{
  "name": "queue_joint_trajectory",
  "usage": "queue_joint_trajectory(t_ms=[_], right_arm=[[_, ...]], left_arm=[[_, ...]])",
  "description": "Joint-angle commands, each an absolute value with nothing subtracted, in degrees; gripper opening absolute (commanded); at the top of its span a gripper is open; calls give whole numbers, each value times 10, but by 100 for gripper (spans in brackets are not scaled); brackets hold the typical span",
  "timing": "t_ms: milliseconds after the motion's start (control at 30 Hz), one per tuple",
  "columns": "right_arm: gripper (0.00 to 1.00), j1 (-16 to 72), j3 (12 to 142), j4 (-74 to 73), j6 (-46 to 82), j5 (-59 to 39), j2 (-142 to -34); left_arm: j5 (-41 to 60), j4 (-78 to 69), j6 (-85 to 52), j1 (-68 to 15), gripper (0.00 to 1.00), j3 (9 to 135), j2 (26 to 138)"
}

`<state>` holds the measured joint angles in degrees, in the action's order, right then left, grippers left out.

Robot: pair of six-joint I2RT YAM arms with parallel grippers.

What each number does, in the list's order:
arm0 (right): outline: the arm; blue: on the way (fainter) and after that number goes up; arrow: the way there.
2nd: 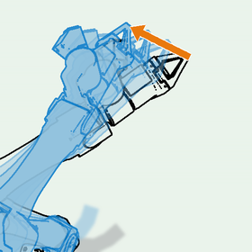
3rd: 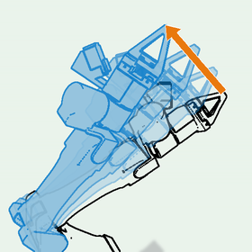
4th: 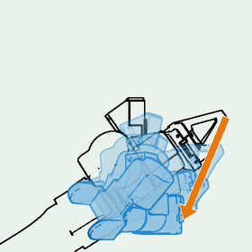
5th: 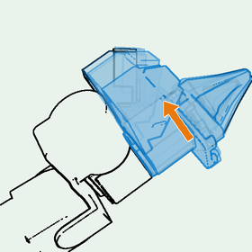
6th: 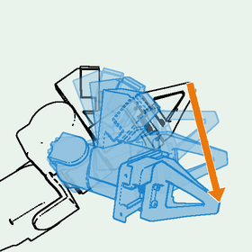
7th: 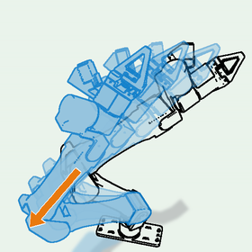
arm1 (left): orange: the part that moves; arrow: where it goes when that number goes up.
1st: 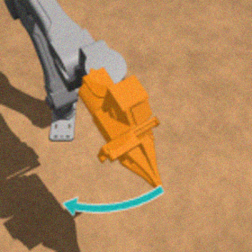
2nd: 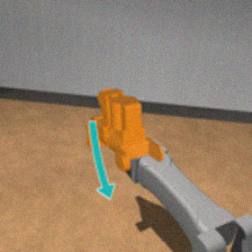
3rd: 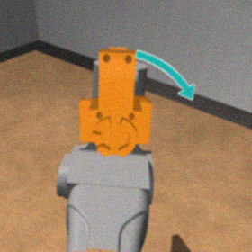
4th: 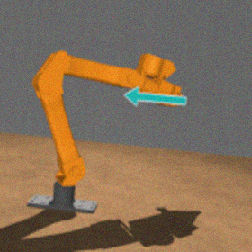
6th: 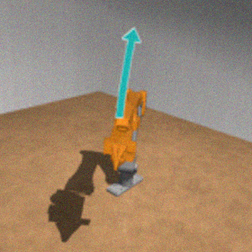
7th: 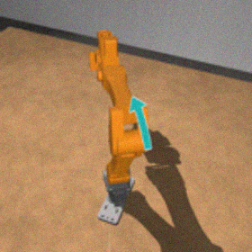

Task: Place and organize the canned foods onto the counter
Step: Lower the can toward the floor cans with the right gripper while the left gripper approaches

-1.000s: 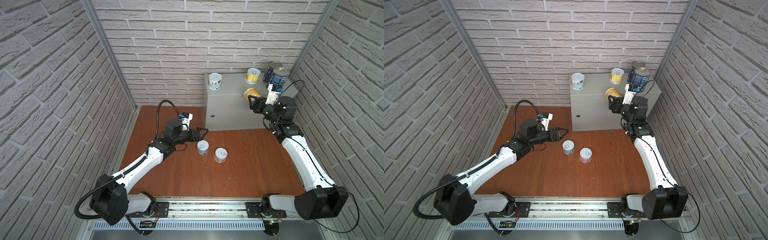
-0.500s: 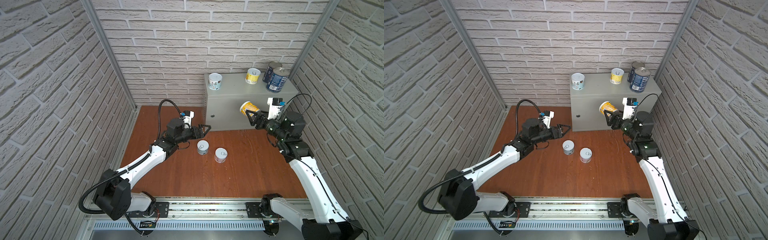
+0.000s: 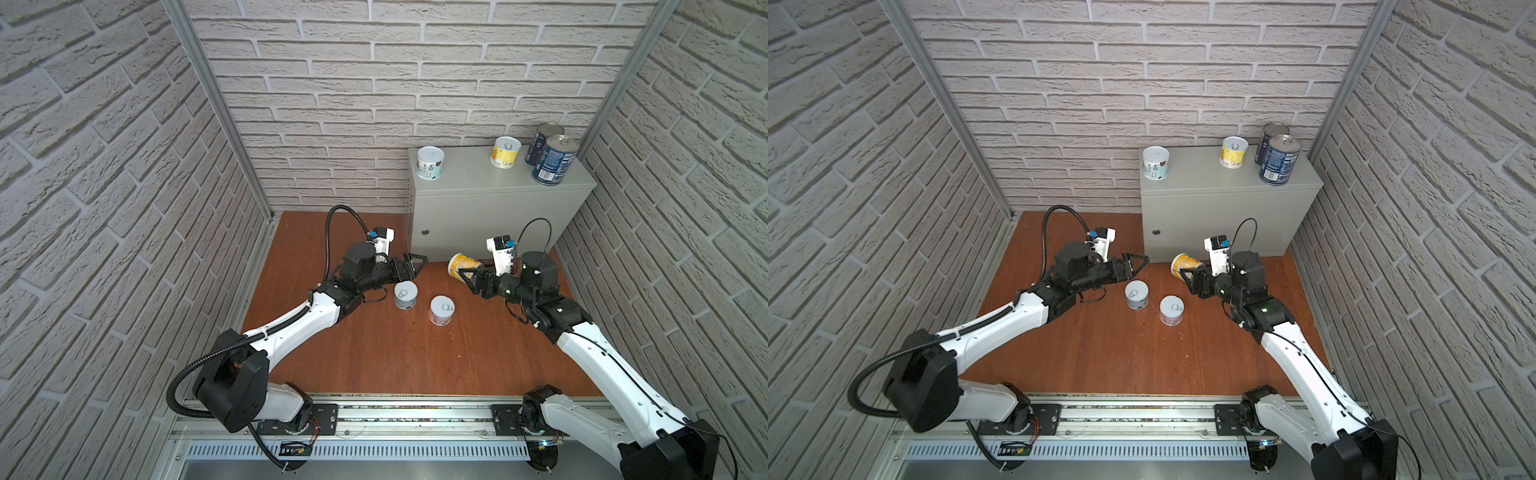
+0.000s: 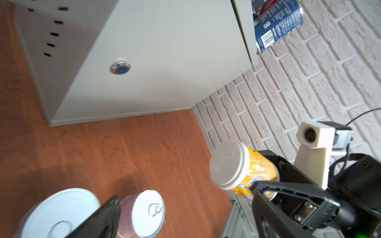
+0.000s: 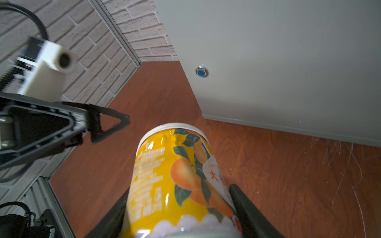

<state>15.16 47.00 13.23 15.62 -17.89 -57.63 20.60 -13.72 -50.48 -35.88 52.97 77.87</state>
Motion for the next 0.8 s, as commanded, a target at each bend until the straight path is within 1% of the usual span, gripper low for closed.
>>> queue_joint_trajectory(t_ms=[0,133,333,567,767], right_arm=[[32,180,462,81,147,-150,-580],[32,200,465,93,142,-127,-613],[29,234,530,188,128,-47,-683],[28,310,621,313,109,-47,-742],[28,389,664,349,124,-60,-805]], left_arm=[[150,-73,-426,-365,98,536,736],[135,-47,-400,-365,98,534,723],[119,-34,-377,-365,98,519,700],[70,0,-353,-362,98,497,652],[55,11,-351,-347,98,475,617]])
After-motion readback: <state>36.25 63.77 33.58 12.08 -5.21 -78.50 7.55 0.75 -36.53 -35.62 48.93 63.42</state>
